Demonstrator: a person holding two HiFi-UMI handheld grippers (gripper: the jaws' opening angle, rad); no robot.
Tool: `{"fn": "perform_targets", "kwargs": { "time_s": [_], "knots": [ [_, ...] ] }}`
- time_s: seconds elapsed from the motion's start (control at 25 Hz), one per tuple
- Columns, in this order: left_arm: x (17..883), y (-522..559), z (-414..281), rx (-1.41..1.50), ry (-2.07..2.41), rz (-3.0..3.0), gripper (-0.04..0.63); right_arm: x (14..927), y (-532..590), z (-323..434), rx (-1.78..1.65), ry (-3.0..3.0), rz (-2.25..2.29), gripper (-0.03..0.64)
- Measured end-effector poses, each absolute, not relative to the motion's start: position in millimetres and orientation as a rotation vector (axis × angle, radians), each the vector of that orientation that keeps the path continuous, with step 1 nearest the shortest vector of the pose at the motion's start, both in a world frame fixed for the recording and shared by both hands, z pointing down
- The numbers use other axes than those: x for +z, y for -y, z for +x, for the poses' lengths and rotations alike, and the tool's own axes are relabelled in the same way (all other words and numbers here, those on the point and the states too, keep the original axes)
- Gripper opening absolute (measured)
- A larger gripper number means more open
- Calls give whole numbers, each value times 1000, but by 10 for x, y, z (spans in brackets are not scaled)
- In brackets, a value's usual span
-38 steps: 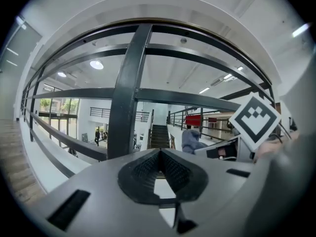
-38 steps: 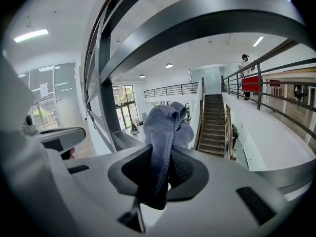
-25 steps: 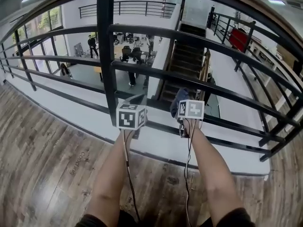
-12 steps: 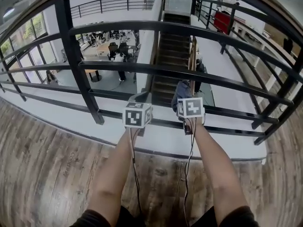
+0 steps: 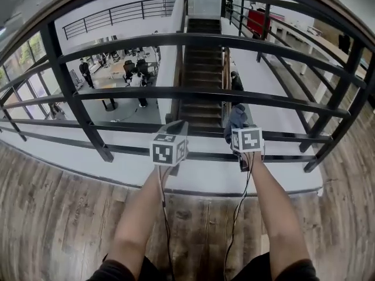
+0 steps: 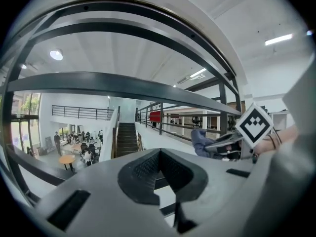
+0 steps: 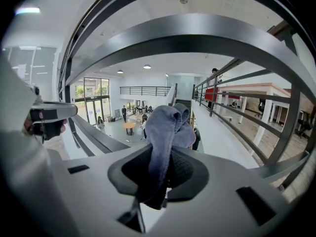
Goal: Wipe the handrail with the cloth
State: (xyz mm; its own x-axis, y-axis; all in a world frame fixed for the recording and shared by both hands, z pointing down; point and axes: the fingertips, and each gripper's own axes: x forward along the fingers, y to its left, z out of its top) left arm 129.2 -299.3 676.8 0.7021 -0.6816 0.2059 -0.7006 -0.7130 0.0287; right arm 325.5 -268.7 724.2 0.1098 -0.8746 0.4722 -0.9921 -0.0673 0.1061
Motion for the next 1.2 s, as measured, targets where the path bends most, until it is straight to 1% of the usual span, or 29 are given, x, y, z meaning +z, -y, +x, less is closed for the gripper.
{"fn": "perform_targets", "kwargs": {
  "time_s": [0.2,0.48,0.64,1.2],
  "knots": [
    [6876,2745,2037,320,1069,2796,3,7281,2425,4040,441,1778,2045,80],
    [6659,2328,3083,305,954,2873,3,7252,2120,4745,444,1746,2046,80],
    [6731,2091,3619,337,869,2893,3,7295,1896,5218,467,1722,2078,80],
    [6774,1593,4889,343,721,2925,3,7276,1287,6645,503,1597,2188,80]
  ]
}}
